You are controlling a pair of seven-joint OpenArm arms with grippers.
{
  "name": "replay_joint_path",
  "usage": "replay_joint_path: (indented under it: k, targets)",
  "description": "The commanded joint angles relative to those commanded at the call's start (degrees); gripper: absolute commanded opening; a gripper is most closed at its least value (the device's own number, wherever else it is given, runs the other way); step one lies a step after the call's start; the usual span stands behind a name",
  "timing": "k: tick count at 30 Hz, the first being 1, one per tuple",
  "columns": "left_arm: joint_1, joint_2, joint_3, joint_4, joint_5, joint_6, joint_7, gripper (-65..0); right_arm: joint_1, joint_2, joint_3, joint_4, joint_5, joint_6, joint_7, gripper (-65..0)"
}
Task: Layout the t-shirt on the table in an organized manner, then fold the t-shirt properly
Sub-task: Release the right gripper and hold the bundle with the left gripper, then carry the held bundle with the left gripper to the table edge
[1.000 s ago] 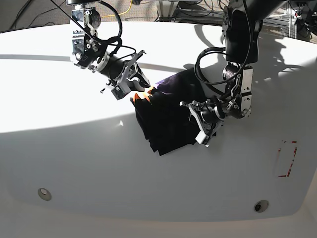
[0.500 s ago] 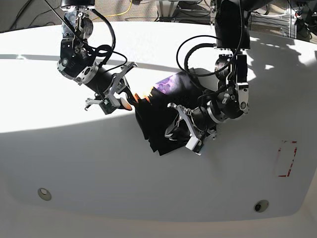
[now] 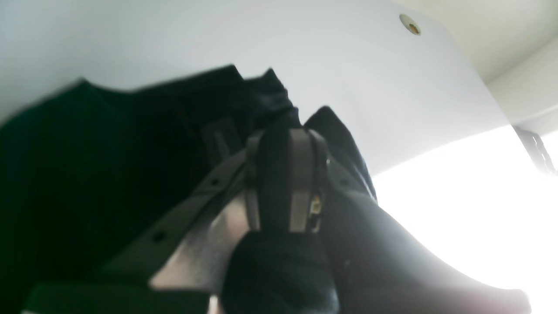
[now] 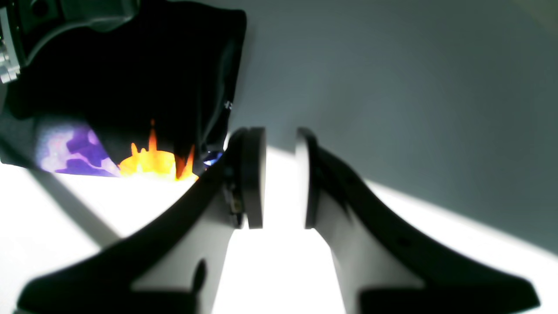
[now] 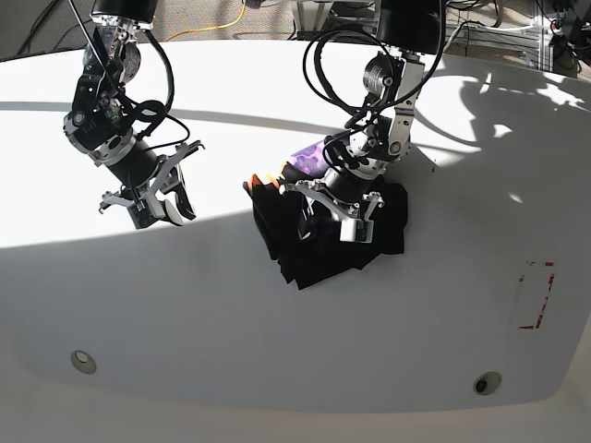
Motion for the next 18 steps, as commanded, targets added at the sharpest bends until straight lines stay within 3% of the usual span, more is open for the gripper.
replay_joint_path:
  k: [5, 7, 13, 15, 18]
  targets:
    - [-2.2, 0.0, 7.21, -9.85, 0.0, 6.95, -10.11, -56.8, -0.35, 0.0, 0.09, 0.09, -0.18, 0.0, 0.0, -53.3]
    - [-3.34, 0.0, 10.02, -12.48, 0.0, 10.81, -13.71, -56.8, -1.41, 0.0, 0.09, 0.26, 0.0, 0.0, 0.0, -53.3]
    - [-7.21, 0.0, 14.86, -18.55, -0.26, 20.75, -17.49, -56.8, -2.2, -0.18, 0.09, 0.88, 0.0, 0.0, 0.0, -53.3]
    - [-8.18, 0.0, 14.51, -20.92, -0.35, 21.98, -17.14, -56.8, -2.29, -0.18, 0.18, 0.97, 0.0, 0.0, 0.0, -53.3]
    - [-8.44, 0.0, 12.92, -23.03, -0.44, 21.89, -16.97, -56.8, -3.43, -0.09, 1.85, 1.05, 0.0, 0.0, 0.0, -53.3]
